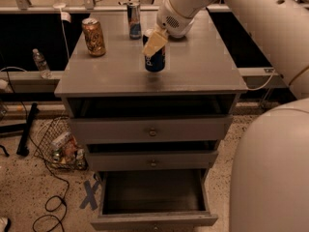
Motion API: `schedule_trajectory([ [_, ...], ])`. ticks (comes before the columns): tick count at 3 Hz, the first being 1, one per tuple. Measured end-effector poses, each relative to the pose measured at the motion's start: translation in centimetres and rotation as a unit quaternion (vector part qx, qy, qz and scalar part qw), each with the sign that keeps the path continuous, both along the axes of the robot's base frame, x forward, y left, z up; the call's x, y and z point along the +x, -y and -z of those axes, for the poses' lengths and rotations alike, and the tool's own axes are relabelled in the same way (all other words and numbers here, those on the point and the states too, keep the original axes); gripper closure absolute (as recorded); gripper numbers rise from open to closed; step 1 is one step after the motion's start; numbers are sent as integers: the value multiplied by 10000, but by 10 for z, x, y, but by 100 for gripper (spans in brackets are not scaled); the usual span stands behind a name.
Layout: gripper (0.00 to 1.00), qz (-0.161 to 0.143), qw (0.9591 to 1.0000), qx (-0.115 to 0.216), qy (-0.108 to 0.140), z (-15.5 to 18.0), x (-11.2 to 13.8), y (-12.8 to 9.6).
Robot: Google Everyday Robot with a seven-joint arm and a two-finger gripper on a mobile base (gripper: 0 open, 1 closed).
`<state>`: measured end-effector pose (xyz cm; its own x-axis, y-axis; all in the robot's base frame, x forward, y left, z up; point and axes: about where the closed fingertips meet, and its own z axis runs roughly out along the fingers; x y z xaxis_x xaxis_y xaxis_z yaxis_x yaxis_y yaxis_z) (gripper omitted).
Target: Place pepsi can into bottom drawer
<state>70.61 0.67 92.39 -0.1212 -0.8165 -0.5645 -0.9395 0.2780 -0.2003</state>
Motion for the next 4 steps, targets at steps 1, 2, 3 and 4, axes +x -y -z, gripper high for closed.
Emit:
schedule_trajectory([
  [1,100,-298,9994,-56,-169,-14,-40,0],
  [2,100,-715,9966,-31,-420,3,-95,-12],
  [3,100,-833,9927,467,-732,37,-129,-26],
  [4,100,-835,9928,462,-728,37,-129,-26],
])
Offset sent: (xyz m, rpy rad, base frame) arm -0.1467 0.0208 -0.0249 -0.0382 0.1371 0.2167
